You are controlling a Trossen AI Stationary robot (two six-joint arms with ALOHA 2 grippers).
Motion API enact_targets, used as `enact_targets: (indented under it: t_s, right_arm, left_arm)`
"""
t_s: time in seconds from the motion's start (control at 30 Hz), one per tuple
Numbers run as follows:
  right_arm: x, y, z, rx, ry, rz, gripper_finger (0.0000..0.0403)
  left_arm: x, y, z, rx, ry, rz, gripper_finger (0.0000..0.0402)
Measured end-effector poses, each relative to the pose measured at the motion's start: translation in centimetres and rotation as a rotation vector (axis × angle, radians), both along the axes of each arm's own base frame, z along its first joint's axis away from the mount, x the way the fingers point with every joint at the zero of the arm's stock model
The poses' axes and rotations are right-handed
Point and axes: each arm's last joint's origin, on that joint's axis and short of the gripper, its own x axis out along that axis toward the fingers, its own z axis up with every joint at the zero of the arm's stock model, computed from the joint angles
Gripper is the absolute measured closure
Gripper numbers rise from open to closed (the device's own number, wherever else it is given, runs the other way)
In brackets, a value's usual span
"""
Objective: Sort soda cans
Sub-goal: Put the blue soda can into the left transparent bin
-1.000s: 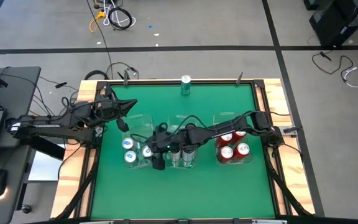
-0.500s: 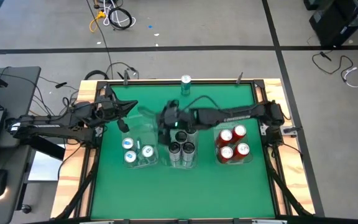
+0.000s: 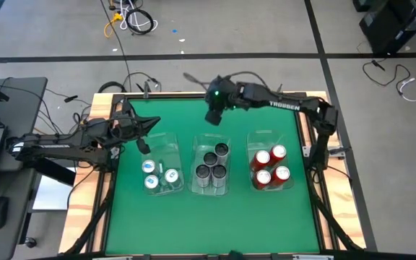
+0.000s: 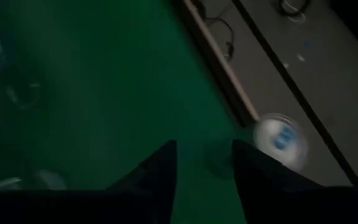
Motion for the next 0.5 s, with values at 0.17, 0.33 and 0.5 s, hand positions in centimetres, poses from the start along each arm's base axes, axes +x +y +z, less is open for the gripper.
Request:
enact_targets:
  t_s: [0.17, 0.33, 0.5]
  right_arm:
    - [-1.2, -3.0, 0.0, 0.000, -0.006, -0.076, 0.0257]
    - [-2.2, -4.8, -0.1, 0.039, -0.007, -0.111, 0.0207]
    - [-2.5, -5.7, 0.0, 0.073, -0.053, -0.143, 0.0132]
  left_arm:
    - [0.0, 0.0, 0.0, -0.016, -0.009, -0.002, 0.0396]
    - [0.0, 0.0, 0.0, -0.016, -0.009, -0.002, 0.0396]
    - [0.0, 0.0, 0.0, -0.016, -0.009, -0.002, 0.0396]
